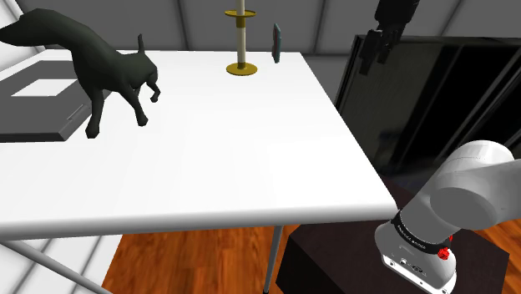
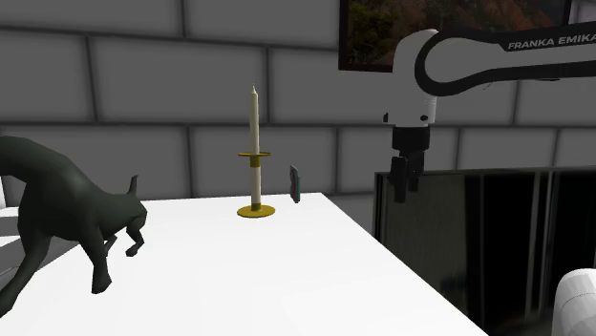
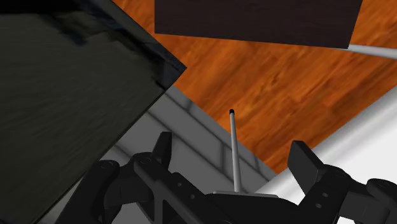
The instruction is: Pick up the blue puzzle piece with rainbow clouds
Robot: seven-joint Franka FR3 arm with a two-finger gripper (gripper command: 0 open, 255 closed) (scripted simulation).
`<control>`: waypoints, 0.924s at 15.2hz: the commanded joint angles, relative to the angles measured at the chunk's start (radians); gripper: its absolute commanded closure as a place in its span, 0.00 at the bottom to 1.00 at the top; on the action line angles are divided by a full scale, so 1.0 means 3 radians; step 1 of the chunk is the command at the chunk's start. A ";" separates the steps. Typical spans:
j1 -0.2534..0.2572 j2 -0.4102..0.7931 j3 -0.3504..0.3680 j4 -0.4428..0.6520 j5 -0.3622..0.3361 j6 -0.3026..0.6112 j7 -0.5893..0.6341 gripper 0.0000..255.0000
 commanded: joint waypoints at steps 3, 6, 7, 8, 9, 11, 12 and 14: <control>-0.0019 0.0237 0.0088 0.0180 0.0092 0.0047 0.0230 0.00; -0.0053 0.0603 0.0204 0.0488 0.0205 0.0097 0.0564 0.00; -0.0064 0.0727 0.0238 0.0600 0.0235 0.0108 0.0674 0.00; -0.0076 0.0853 0.0270 0.0717 0.0263 0.0116 0.0782 0.00; -0.0088 0.0979 0.0301 0.0840 0.0287 0.0120 0.0889 0.00; -0.0112 0.1235 0.0355 0.1100 0.0327 0.0118 0.1099 0.00; -0.0123 0.1365 0.0379 0.1239 0.0342 0.0111 0.1203 0.00; -0.0142 0.1630 0.0421 0.1533 0.0365 0.0086 0.1409 0.00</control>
